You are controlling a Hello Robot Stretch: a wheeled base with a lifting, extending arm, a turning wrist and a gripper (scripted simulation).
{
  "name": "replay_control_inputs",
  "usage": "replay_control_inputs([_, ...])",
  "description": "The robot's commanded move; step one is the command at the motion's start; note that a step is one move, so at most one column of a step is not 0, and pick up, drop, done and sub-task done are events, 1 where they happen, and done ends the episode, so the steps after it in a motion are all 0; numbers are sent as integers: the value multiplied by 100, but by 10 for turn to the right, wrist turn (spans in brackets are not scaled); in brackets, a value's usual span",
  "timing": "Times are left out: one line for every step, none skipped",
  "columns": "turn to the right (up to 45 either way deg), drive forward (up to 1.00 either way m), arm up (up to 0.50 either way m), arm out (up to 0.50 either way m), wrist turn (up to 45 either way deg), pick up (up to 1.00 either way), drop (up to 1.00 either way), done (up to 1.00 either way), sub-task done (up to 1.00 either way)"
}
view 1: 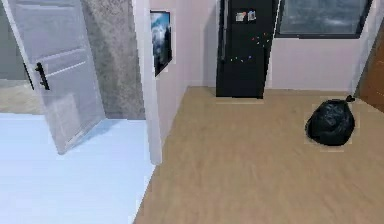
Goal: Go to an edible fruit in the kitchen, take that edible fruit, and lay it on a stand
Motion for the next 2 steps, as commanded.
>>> replay_control_inputs([-360, 0, 0, 0, 0, 0, 0, 0, 0])
replay_control_inputs([0, 45, 0, 0, 0, 0, 0, 0, 0])
